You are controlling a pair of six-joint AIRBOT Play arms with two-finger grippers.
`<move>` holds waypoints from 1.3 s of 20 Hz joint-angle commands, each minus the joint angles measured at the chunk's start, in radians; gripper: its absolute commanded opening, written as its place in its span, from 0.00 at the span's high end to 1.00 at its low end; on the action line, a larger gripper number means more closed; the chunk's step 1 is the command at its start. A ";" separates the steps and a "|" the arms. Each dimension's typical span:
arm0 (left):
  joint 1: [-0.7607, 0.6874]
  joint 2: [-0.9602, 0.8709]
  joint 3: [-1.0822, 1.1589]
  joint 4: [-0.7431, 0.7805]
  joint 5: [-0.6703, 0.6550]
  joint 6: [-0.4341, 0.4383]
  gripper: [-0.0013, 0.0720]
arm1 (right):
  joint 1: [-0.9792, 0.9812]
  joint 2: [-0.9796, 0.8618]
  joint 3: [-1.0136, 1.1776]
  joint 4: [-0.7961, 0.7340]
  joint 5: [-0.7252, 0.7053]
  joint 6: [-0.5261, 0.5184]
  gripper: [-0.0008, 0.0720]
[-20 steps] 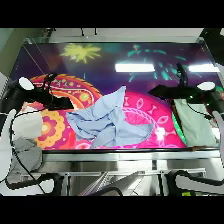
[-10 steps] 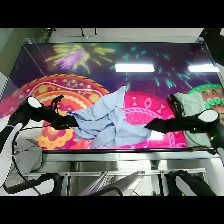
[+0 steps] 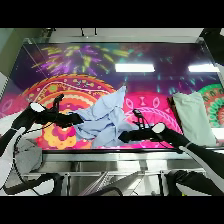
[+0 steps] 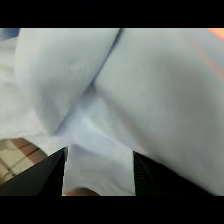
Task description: Fold the shirts.
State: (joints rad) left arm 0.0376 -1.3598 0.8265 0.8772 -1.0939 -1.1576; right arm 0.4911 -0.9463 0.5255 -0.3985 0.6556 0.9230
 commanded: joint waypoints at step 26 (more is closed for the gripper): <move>-0.002 0.001 -0.002 -0.009 0.033 0.042 0.57 | 0.053 -0.181 0.203 0.238 0.008 -0.201 0.44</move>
State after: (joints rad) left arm 0.0364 -1.3594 0.8242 0.8703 -1.0698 -1.1164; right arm 0.5419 -1.1061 0.7071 -0.2550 0.6674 0.8051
